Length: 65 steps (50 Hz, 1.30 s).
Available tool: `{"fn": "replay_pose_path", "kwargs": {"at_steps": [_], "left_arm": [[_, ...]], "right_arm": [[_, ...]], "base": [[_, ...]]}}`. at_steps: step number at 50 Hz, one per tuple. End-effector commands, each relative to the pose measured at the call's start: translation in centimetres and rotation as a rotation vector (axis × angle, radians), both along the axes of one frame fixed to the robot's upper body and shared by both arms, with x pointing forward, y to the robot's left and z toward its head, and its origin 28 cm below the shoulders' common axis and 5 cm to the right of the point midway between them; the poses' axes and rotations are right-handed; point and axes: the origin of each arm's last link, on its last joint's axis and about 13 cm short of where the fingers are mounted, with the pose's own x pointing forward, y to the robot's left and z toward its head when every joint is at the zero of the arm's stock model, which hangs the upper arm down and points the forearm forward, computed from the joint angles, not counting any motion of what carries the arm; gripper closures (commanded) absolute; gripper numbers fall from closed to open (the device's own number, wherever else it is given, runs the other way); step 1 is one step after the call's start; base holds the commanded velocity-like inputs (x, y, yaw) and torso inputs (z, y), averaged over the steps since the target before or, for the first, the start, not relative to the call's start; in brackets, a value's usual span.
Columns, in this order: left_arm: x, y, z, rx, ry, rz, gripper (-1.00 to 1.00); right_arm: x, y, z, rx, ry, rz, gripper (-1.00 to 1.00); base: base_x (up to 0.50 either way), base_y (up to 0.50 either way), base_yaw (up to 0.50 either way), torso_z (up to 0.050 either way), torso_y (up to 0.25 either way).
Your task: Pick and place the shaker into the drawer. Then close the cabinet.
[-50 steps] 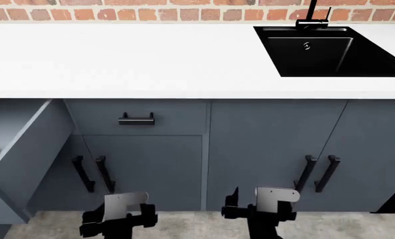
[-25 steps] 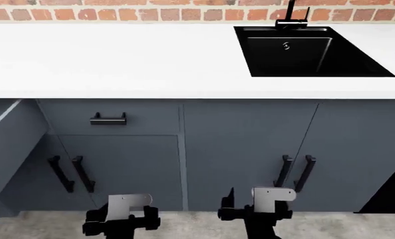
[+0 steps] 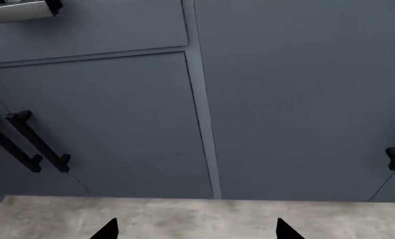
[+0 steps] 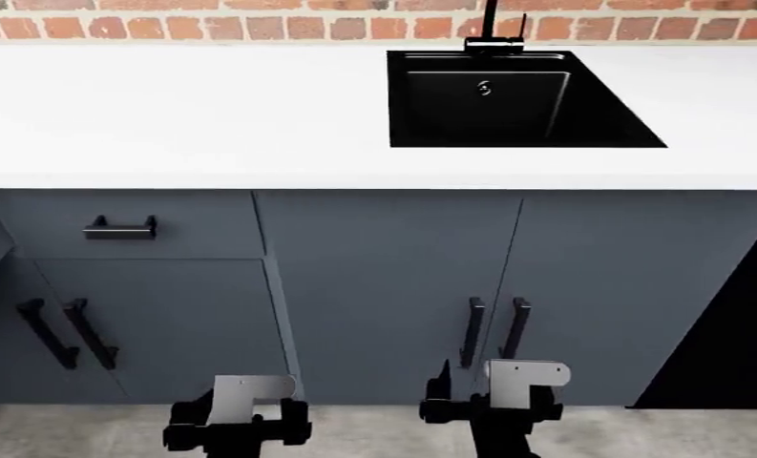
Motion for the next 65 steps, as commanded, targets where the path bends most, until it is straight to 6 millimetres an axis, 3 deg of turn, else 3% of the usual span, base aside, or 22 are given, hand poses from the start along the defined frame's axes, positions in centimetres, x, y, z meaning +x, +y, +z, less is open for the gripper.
{"fn": "replay_pose_path", "kwargs": {"at_steps": [1,65], "left_arm": [[-0.04,0.0,0.11,-0.002,-0.008,-0.007,-1.0],[-0.14,-0.08,0.07,0.001,-0.006,-0.031,-1.0]], "right_arm": [[-0.02,-0.08,-0.09,0.014,0.004,-0.005,-1.0],[0.15,-0.08,-0.16,0.034,-0.003,-0.001,-1.0]], "base": [[0.0,-0.5,0.0,0.0,0.0],[0.02,-0.5,0.0,0.0,0.0]]}}
